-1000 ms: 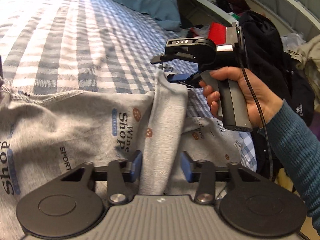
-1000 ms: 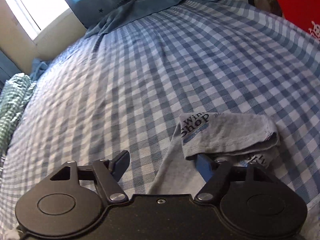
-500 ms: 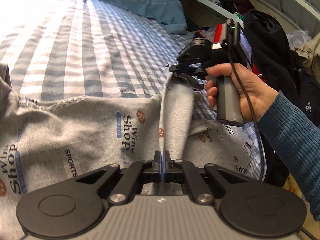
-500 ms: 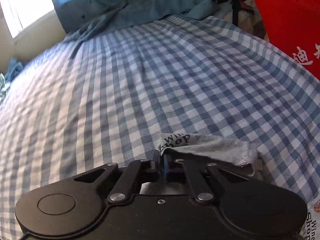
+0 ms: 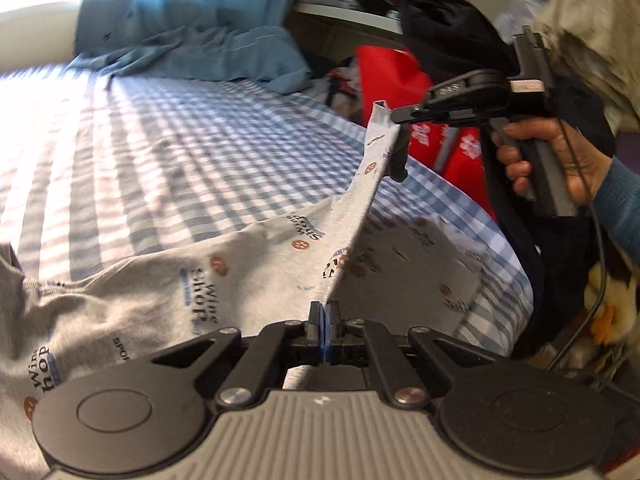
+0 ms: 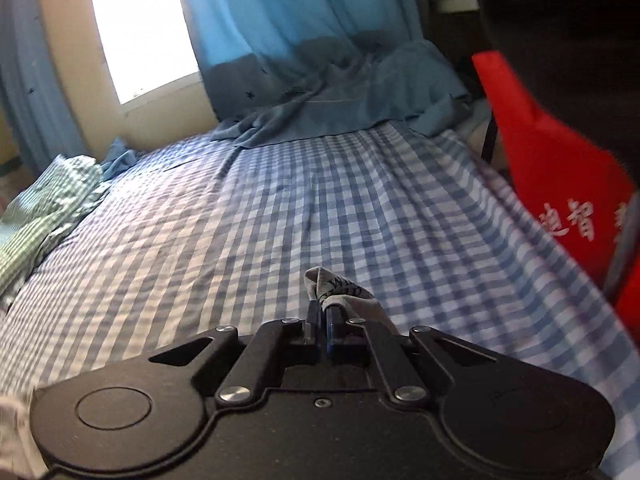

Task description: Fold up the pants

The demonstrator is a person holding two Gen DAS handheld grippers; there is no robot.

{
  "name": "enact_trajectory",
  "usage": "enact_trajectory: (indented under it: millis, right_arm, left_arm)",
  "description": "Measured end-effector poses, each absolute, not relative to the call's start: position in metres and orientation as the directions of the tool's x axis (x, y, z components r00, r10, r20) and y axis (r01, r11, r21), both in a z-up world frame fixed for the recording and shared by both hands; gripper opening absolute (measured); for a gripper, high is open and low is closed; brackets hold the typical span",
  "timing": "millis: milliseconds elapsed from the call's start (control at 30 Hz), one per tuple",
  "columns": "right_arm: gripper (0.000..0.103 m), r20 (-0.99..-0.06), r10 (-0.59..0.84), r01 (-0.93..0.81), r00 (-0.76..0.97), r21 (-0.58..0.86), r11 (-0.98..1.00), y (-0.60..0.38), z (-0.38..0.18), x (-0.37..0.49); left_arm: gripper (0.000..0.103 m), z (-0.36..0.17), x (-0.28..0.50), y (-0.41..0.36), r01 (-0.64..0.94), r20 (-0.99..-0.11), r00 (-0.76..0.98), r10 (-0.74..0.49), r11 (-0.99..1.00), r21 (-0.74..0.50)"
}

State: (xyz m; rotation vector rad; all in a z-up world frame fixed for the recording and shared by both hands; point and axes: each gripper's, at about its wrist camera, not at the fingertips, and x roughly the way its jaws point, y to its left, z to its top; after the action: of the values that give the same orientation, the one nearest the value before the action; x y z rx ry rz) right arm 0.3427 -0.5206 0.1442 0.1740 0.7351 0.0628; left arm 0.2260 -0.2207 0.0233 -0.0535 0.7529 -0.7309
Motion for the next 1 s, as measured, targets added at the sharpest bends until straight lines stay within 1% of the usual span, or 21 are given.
enact_trajectory:
  millis: [100,233,267,333,367,433,500,533,600,700,833,867,933,967,1000]
  right_arm:
    - [0.001,-0.667,0.152,-0.080,0.729,0.138,0.987,-0.539,0.149,0.304]
    - [0.002,-0.700,0.122,-0.131,0.703,0.041,0.991,-0.556,0.131,0.251]
    - [0.004,-0.711,0.106,-0.135,0.696,0.015,0.991,-0.559,0.123,0.238]
    - [0.011,-0.731,0.081,-0.120,0.678,-0.001,0.993,-0.565,0.105,0.212]
    - [0.019,-0.739,0.072,-0.097,0.670,0.009,0.995,-0.571,0.096,0.200]
    - [0.027,-0.739,0.061,-0.035,0.671,0.050,0.998,-0.579,0.083,0.178]
    - [0.043,-0.722,0.059,0.031,0.690,0.111,0.993,-0.586,0.073,0.154]
    - [0.047,-0.710,0.068,0.060,0.701,0.155,0.986,-0.588,0.069,0.143]
    - [0.057,-0.685,0.114,0.092,0.720,0.257,0.962,-0.590,0.062,0.125]
    - [0.064,-0.644,0.197,0.078,0.739,0.372,0.925,-0.579,0.057,0.114]
    - [0.065,-0.601,0.216,0.100,0.770,0.448,0.889,-0.572,0.053,0.124]
    - [0.067,-0.588,0.211,0.124,0.781,0.477,0.870,-0.576,0.054,0.131]
    - [0.076,-0.570,0.193,0.188,0.799,0.541,0.820,-0.588,0.051,0.143]
    - [0.083,-0.565,0.182,0.237,0.805,0.586,0.775,-0.599,0.047,0.150]
    - [0.084,-0.564,0.174,0.275,0.807,0.621,0.734,-0.607,0.044,0.155]
  left_arm:
    - [0.000,0.022,0.212,-0.227,0.628,-0.623,0.477,-0.620,0.736,-0.252]
    - [0.000,0.015,0.198,-0.235,0.664,-0.664,0.459,-0.591,0.724,-0.186]
    - [0.000,0.012,0.196,-0.236,0.668,-0.674,0.450,-0.586,0.722,-0.182]
    - [0.000,0.008,0.192,-0.236,0.669,-0.690,0.439,-0.575,0.722,-0.176]
    - [0.000,0.006,0.192,-0.236,0.671,-0.694,0.438,-0.572,0.722,-0.171]
    - [0.000,0.004,0.190,-0.234,0.674,-0.696,0.439,-0.568,0.720,-0.163]
    - [0.000,0.005,0.190,-0.234,0.675,-0.696,0.440,-0.568,0.720,-0.161]
    - [0.000,0.004,0.192,-0.233,0.676,-0.696,0.441,-0.568,0.719,-0.159]
    - [0.000,0.004,0.193,-0.232,0.676,-0.696,0.444,-0.565,0.721,-0.154]
    - [0.000,0.003,0.193,-0.233,0.675,-0.701,0.445,-0.558,0.723,-0.147]
    - [0.000,0.006,0.192,-0.233,0.669,-0.703,0.450,-0.551,0.730,-0.144]
    - [0.000,0.007,0.192,-0.233,0.668,-0.701,0.452,-0.551,0.731,-0.144]
    - [0.000,0.008,0.192,-0.233,0.665,-0.699,0.456,-0.551,0.733,-0.144]
    - [0.000,0.009,0.193,-0.234,0.663,-0.699,0.456,-0.551,0.734,-0.146]
    - [0.000,0.009,0.193,-0.233,0.661,-0.699,0.456,-0.551,0.735,-0.149]
